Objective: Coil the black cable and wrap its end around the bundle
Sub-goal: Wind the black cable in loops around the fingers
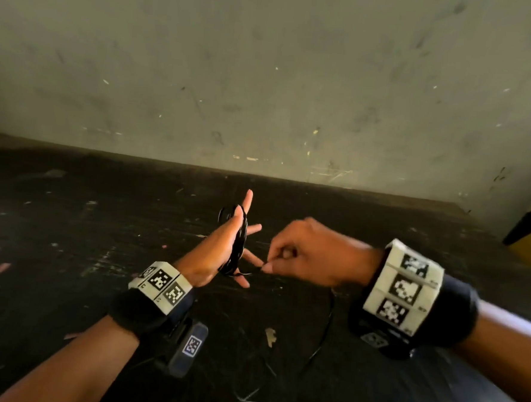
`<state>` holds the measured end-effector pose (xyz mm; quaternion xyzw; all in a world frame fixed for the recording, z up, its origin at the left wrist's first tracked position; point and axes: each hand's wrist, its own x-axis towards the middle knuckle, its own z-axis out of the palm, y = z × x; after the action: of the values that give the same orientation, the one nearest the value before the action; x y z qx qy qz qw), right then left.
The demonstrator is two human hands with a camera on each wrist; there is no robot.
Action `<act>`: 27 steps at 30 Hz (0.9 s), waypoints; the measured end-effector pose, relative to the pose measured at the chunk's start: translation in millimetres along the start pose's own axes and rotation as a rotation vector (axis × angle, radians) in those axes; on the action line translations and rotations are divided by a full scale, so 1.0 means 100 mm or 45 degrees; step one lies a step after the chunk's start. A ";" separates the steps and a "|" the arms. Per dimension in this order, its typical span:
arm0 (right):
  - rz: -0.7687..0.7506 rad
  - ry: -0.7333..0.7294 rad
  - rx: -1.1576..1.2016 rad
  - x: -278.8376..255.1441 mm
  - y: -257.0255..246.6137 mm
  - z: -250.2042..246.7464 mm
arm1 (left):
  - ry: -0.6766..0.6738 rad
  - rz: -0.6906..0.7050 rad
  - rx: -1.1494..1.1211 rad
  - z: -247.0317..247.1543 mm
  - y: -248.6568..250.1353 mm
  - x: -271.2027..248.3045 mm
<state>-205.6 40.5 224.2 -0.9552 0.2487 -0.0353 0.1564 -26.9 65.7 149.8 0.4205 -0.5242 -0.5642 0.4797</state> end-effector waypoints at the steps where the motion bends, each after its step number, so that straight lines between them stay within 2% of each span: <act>1: -0.009 0.021 -0.049 0.00 -0.02 -0.10 | -0.033 -0.020 0.019 0.01 -0.02 -0.01; 5: -0.071 0.047 -0.292 0.07 -0.09 -0.39 | -0.172 -0.075 0.122 0.13 -0.03 -0.04; 9: -0.122 0.183 -0.427 0.11 -0.04 -0.77 | -0.272 -0.220 0.193 0.21 -0.02 -0.09; 13: -0.150 0.277 -0.315 0.10 0.07 -0.93 | -0.434 -0.276 0.005 0.33 0.10 -0.23; 17: -0.149 0.352 -0.190 0.13 0.24 -0.86 | -0.612 -0.180 -0.176 0.39 0.18 -0.27; 23: -0.101 0.402 0.132 0.13 0.55 -0.60 | -0.701 -0.153 -0.385 0.43 0.25 -0.32; 27: -0.011 0.472 0.252 0.13 0.71 -0.24 | -0.728 -0.029 -0.543 0.45 0.37 -0.32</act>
<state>-231.2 -31.1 224.9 -0.9134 0.2644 -0.2355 0.2009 -61.4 105.6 190.2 0.1418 -0.5031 -0.7610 0.3843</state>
